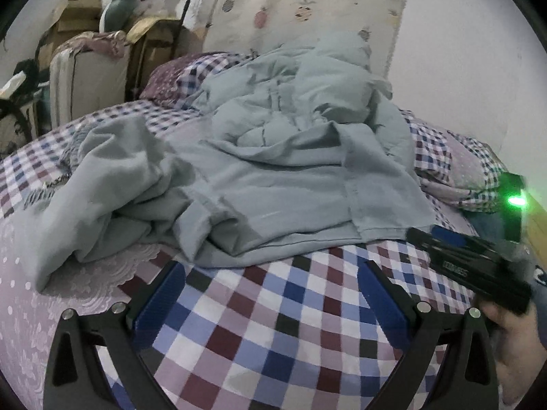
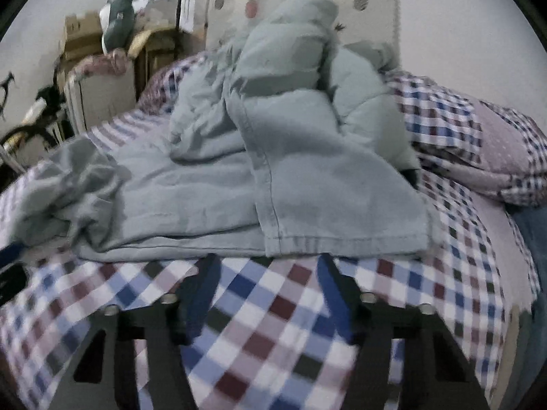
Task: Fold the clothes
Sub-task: 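Move the right tool to the grey-green sweatpants leg hem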
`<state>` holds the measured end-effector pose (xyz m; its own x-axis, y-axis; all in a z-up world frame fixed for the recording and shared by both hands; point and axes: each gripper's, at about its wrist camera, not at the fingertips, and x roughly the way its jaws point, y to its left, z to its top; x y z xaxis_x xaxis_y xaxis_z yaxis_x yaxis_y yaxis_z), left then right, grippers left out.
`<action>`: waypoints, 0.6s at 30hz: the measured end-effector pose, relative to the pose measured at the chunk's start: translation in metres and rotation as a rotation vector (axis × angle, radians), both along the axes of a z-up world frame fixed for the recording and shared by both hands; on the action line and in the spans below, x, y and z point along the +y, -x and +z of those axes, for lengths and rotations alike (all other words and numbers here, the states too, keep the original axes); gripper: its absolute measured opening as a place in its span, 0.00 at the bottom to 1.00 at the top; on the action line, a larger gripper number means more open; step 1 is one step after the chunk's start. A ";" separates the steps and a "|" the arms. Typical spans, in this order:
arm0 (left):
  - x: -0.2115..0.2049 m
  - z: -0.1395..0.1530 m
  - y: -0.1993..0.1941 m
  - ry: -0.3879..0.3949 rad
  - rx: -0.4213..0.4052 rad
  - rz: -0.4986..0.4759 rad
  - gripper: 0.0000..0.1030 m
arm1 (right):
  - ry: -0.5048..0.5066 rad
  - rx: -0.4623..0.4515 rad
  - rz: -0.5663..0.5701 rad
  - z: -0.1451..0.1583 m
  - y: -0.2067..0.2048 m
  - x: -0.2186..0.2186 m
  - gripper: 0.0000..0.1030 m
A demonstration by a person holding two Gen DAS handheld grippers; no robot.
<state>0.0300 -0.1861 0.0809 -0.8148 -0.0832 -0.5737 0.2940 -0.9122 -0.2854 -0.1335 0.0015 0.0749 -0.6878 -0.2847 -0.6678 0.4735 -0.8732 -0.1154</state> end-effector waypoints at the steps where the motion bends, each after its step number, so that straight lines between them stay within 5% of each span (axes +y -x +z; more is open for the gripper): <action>1: -0.002 -0.001 0.000 -0.006 -0.003 0.001 0.99 | -0.012 -0.012 -0.007 -0.007 0.011 -0.006 0.52; 16: -0.014 -0.015 0.006 -0.080 -0.050 -0.013 0.99 | -0.190 -0.084 -0.057 -0.079 0.089 -0.049 0.51; 18: -0.015 -0.016 0.006 -0.094 -0.052 -0.014 0.99 | -0.210 -0.072 -0.063 -0.080 0.090 -0.050 0.43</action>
<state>0.0241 -0.2015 0.0649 -0.7842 -0.0164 -0.6203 0.2986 -0.8863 -0.3541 -0.2239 -0.0480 -0.0048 -0.6480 -0.0917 -0.7561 0.4320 -0.8618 -0.2657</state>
